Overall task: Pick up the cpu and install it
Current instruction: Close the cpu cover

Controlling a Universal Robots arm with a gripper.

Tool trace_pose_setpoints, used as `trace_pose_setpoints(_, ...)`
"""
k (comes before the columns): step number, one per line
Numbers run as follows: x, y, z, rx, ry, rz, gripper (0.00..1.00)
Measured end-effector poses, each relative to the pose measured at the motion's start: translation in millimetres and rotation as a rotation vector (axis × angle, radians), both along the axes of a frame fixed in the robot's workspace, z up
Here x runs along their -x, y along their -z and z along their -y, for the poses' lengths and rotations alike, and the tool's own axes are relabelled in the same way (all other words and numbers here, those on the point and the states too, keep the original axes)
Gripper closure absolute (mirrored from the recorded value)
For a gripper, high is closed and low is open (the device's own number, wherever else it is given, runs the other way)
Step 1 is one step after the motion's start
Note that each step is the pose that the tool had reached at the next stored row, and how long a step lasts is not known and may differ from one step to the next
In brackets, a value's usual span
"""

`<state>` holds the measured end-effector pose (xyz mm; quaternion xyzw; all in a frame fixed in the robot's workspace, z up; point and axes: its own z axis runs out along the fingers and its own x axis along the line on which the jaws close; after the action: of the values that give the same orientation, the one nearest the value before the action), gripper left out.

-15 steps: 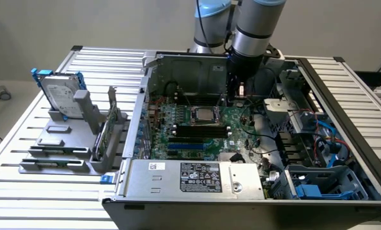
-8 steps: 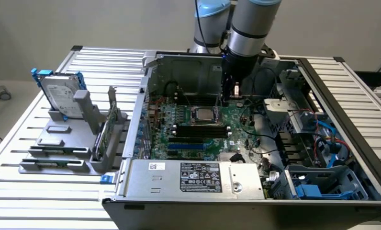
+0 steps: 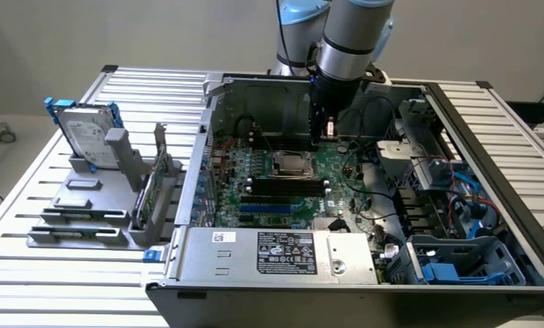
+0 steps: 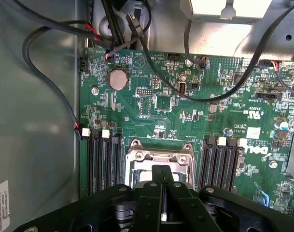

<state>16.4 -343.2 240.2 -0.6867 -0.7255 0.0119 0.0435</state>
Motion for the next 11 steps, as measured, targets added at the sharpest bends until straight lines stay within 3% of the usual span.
trace_pose_setpoints(3,1.4,1.1,0.0,-0.0001,0.0,-0.0147,0.89)
trace_pose_setpoints(11,29.5,4.1,-3.6,-0.0002,0.0,-0.0371,0.89)
